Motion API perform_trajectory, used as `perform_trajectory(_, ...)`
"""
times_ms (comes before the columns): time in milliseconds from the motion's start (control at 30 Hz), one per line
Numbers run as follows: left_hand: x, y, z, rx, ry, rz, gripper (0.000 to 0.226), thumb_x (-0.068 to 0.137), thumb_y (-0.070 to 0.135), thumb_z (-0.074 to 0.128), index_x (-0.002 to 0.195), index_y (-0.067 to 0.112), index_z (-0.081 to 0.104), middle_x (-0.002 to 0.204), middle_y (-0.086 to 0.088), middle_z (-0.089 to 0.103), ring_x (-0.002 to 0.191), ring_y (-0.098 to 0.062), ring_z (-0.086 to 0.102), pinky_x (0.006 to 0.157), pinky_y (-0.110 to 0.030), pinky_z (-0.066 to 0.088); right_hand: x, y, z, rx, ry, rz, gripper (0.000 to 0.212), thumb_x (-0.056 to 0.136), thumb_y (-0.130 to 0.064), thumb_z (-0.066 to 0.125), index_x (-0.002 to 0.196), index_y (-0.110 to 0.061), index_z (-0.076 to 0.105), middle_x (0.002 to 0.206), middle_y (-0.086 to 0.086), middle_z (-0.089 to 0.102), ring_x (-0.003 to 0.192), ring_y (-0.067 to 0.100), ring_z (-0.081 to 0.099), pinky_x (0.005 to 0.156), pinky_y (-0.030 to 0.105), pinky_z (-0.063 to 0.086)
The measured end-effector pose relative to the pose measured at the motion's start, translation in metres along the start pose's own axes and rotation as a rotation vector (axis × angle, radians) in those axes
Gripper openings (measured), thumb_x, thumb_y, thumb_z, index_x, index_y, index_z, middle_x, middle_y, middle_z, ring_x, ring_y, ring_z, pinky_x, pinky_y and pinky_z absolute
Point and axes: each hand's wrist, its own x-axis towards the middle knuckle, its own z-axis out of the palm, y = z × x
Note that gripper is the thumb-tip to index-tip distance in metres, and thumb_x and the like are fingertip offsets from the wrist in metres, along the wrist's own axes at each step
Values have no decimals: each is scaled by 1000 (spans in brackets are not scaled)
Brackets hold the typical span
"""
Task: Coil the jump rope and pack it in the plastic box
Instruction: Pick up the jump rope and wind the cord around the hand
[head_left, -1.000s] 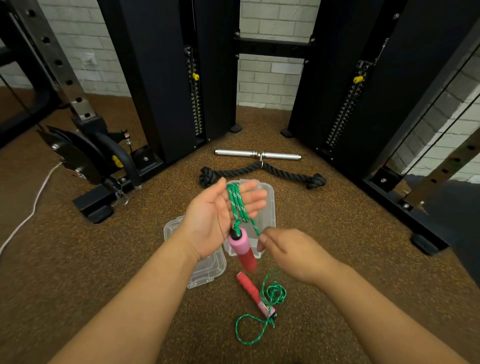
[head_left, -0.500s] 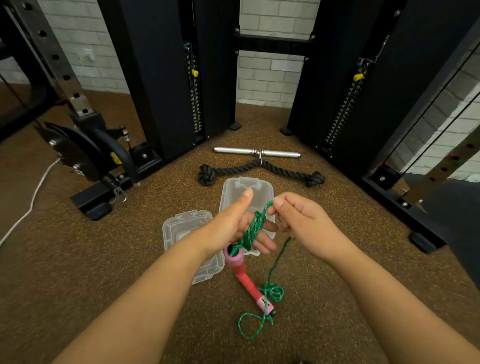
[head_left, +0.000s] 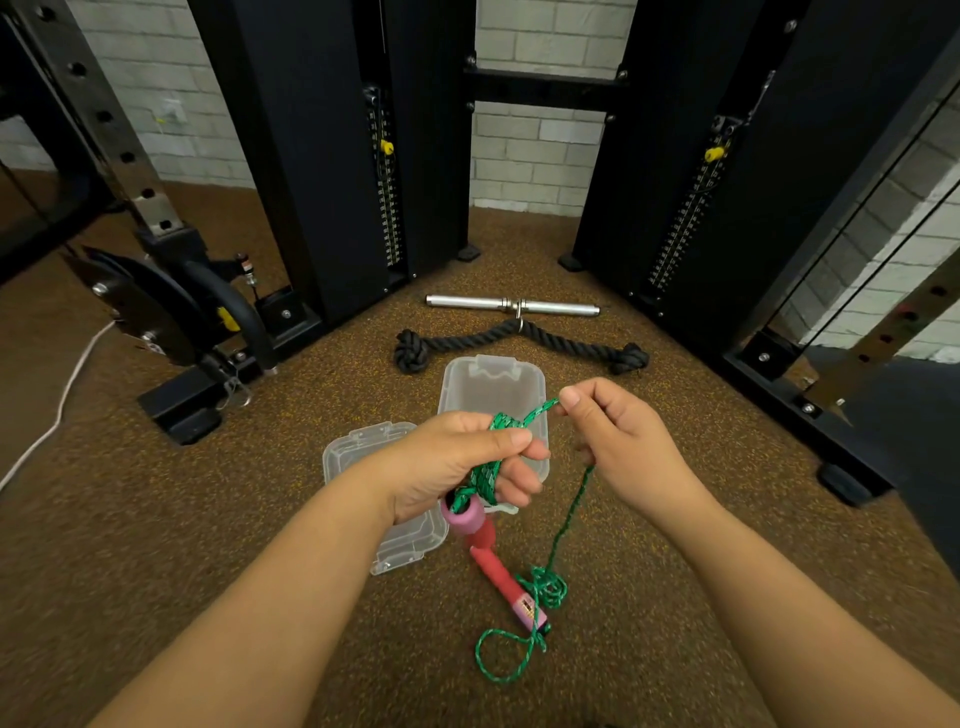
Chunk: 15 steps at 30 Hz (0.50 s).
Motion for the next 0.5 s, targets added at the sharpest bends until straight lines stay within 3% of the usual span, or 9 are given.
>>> perform_trajectory(133,0,2,1,22,9,6,19,91,19,54,92,7,68,63,-2,71,54,-11,65,61,-20,54,-1,-2,-1,-7,32,-51,22,93,-37,50,76,-30,61,59,-9,47,58,12,46,59,34,42)
perform_trajectory(233,-1,4,4,18,-18,36,22,87,24,54,92,8,69,61,1,69,50,-8,60,56,-17,50,0,3,-1,9,23,18,23,91,-40,54,73,-28,61,56,-13,49,57,10,46,59,33,41)
perform_trajectory(367,0,7,4,-134,43,110,28,89,28,51,97,9,70,61,2,68,48,-8,57,55,-19,47,1,14,5,-39,-30,41,27,92,-41,53,72,-27,63,49,-16,48,53,7,44,57,32,39)
perform_trajectory(433,2,9,3,-288,107,152,32,96,25,42,104,6,67,69,-1,72,52,-9,63,56,-19,52,0,18,12,-124,-91,6,26,95,-36,49,76,-29,64,47,-18,48,47,2,39,54,27,33)
perform_trajectory(500,3,11,0,-417,136,200,40,99,25,33,114,4,62,89,-6,76,71,-12,71,69,-21,57,-4,19,18,-234,-155,-11,23,97,-29,46,82,-30,64,50,-16,48,49,0,43,54,25,33)
